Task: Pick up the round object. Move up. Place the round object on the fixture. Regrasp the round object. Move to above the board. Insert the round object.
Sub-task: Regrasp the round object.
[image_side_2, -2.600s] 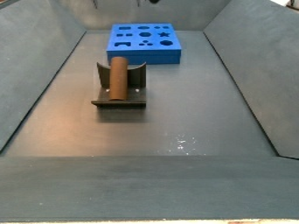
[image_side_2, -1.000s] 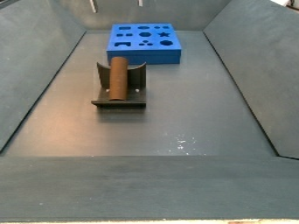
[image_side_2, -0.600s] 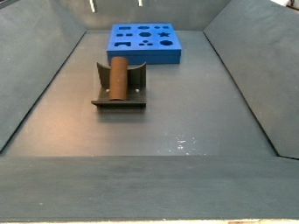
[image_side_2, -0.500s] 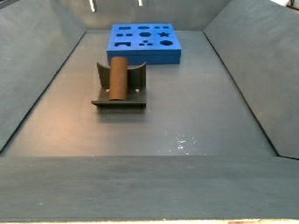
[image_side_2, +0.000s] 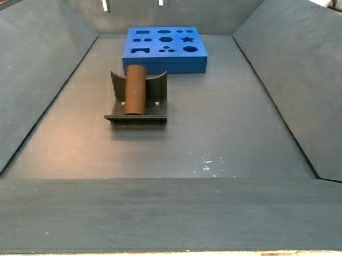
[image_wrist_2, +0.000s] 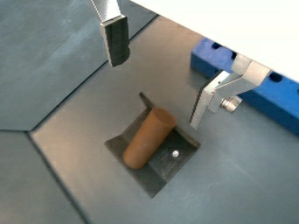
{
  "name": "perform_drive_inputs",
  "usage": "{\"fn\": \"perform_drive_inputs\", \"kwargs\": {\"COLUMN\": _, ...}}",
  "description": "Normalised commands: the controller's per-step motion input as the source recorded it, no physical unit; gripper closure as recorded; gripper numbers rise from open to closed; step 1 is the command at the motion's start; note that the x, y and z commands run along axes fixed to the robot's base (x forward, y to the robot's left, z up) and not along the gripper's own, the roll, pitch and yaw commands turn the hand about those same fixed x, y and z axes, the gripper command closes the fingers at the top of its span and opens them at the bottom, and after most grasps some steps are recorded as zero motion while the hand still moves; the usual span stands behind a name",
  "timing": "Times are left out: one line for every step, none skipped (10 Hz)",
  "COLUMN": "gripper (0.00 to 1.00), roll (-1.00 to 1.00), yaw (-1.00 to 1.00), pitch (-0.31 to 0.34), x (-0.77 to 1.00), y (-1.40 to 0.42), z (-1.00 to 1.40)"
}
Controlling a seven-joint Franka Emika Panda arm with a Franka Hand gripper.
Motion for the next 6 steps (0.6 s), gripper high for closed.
{"fn": "perform_drive_inputs", "kwargs": {"gripper": 0.0, "roll": 1.0, "yaw": 0.04, "pitch": 0.026, "x": 0.03, "y": -0.03, "z": -0.01}}
{"fn": "perform_drive_inputs", "kwargs": {"gripper": 0.0, "roll": 1.0, "yaw": 0.04, "pitch": 0.034, "x": 0.03, "y": -0.03, "z": -0.01}}
{"fn": "perform_drive_inputs", "kwargs": {"gripper": 0.0, "roll": 1.0, "yaw": 0.04, "pitch": 0.046, "x": 0.04, "y": -0.03, "z": -0.01}}
{"fn": "perform_drive_inputs", "kwargs": {"gripper": 0.0, "roll": 1.0, "yaw": 0.05, "pitch": 0.052, "x": 0.04, "y": -0.03, "z": -0.01}}
{"fn": "perform_drive_inputs", "kwargs": {"gripper": 0.0, "roll": 1.0, "yaw": 0.05, "pitch": 0.07, "x": 0.05, "y": -0.03, "z": -0.01}}
{"fn": "perform_drive_inputs", "kwargs": {"gripper": 0.0, "roll": 1.0, "yaw": 0.06, "pitch": 0.085, "x": 0.06, "y": -0.03, "z": -0.01}}
